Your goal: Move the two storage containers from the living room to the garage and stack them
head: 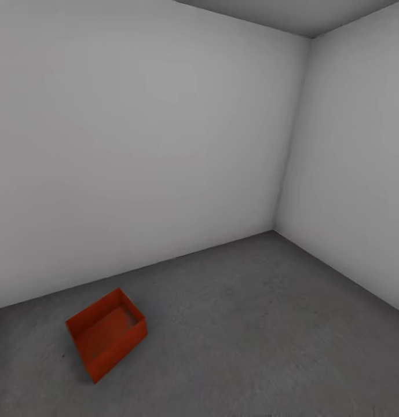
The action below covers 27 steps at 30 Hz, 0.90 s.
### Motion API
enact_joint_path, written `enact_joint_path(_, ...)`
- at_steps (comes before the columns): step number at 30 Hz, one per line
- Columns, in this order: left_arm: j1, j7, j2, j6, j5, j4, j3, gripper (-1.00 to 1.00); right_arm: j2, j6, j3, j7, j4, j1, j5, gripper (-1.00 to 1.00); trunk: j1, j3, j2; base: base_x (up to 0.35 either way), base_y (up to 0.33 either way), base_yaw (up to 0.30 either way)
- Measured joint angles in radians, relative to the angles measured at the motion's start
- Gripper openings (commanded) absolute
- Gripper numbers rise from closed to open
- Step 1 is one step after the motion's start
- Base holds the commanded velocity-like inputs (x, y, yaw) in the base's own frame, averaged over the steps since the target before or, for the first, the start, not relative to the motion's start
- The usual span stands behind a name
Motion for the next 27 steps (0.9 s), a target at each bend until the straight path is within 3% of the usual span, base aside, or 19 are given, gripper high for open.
enact_joint_path(27,0.0,0.0,0.0,0.0,0.0,0.0,0.0,1.0,-0.005,0.001,0.0,-0.001,0.0,0.0,-0.008,1.0,0.0,0.0,0.0,0.0,0.0,-0.296)
